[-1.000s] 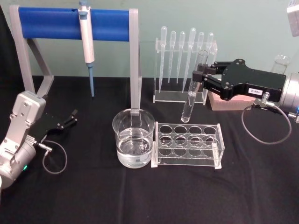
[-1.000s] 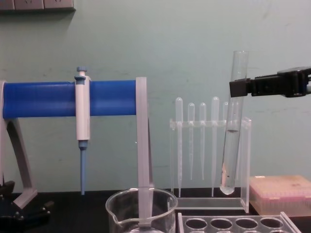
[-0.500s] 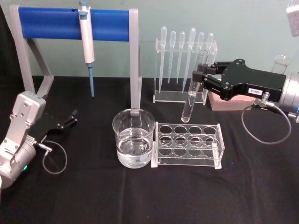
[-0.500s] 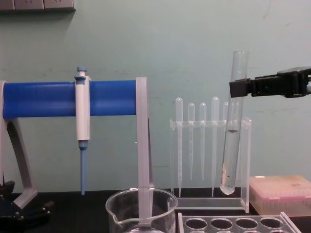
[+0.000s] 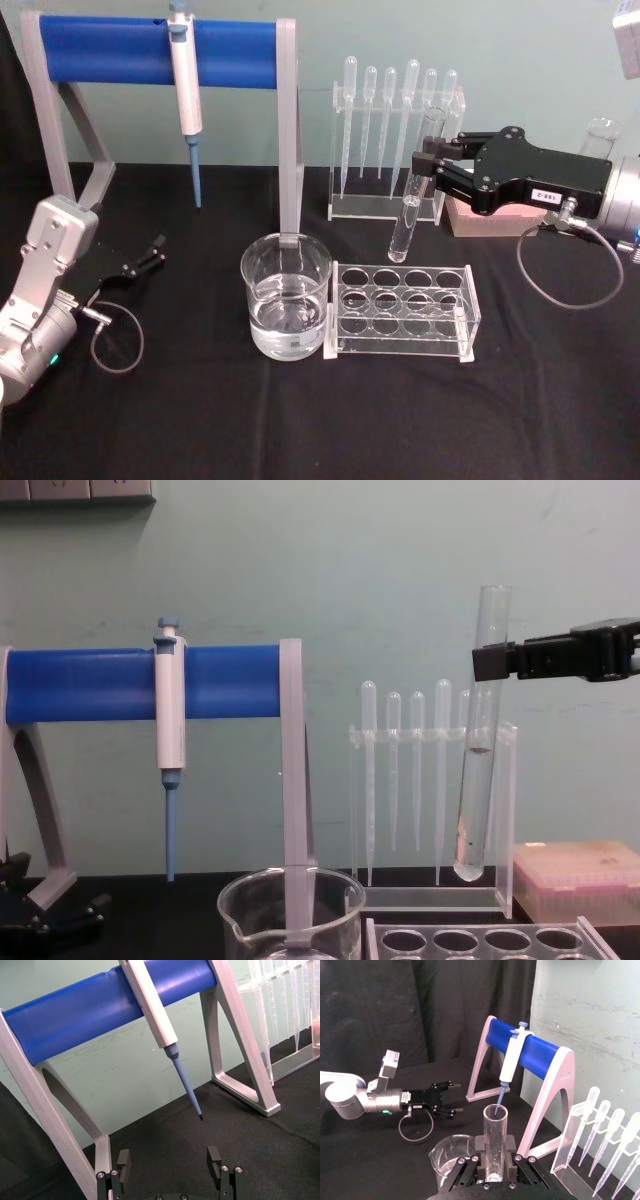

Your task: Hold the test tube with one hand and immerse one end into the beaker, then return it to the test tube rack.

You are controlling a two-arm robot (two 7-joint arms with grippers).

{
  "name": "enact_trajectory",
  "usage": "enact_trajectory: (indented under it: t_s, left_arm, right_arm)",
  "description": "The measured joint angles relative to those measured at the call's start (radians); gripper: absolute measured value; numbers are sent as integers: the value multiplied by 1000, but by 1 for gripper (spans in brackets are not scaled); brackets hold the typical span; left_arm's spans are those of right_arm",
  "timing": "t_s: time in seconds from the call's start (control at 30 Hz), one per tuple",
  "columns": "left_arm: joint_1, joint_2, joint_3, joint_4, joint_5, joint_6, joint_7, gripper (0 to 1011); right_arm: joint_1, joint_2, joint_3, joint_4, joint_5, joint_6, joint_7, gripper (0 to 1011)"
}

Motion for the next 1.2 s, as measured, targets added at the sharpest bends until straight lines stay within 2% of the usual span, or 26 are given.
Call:
enact_trajectory:
  t_s: [1.2]
  left_arm:
    - [0, 0, 0, 0, 0, 0, 0, 1000]
  right_arm:
    - [0, 0, 0, 0, 0, 0, 0, 221]
